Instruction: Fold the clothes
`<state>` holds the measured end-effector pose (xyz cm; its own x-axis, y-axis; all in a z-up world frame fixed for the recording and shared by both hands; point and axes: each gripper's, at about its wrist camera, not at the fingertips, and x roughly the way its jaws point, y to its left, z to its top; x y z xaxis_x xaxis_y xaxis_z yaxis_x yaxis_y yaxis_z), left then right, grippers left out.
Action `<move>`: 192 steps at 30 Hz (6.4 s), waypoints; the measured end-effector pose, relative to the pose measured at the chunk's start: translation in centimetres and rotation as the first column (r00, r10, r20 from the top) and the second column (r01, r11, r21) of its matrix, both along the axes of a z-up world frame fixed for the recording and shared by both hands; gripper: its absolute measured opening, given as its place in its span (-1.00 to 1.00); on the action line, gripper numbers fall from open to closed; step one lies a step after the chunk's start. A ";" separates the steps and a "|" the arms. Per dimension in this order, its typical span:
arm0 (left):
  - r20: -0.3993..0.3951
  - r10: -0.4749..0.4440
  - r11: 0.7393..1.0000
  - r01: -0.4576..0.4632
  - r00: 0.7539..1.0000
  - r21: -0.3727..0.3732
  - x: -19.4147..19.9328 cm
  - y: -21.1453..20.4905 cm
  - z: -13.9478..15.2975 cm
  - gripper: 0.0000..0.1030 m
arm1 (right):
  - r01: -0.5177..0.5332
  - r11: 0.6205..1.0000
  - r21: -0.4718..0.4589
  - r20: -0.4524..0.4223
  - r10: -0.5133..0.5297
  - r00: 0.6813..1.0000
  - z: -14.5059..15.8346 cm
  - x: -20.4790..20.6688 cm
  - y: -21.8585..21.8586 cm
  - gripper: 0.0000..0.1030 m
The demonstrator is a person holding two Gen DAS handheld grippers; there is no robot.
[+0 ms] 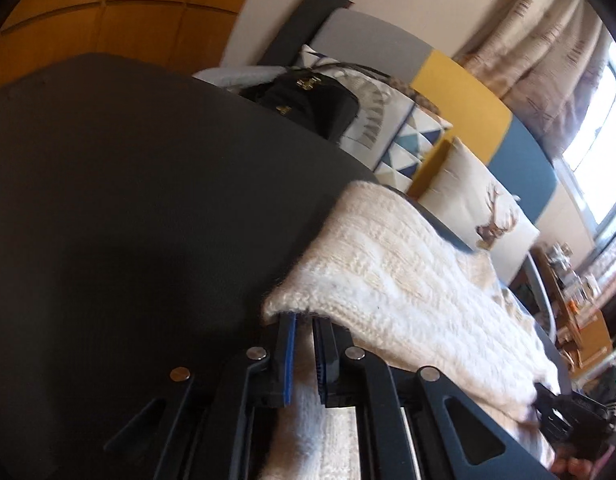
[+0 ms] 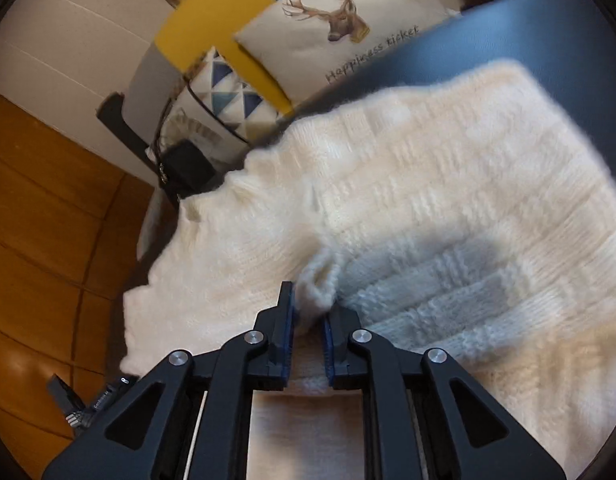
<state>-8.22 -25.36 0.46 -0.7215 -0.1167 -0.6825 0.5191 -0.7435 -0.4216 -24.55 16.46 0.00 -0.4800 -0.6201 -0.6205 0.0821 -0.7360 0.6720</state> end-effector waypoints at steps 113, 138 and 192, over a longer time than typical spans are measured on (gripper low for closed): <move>0.369 -0.543 0.440 0.630 0.754 -0.640 -7.6 33.8 1.0 -0.64 | 0.137 0.975 0.173 -0.212 -0.099 0.972 4.9 11.3 11.9 -0.92; 0.214 -0.602 0.569 0.600 0.770 -0.562 -5.5 29.7 4.5 -0.62 | 0.243 0.889 0.389 -0.159 -0.195 0.968 1.1 6.3 11.1 -1.00; 0.198 -0.444 0.837 0.484 0.874 -0.257 6.7 8.1 1.1 -0.61 | -0.036 0.829 0.558 -0.222 0.191 0.956 3.4 8.4 -8.6 -0.85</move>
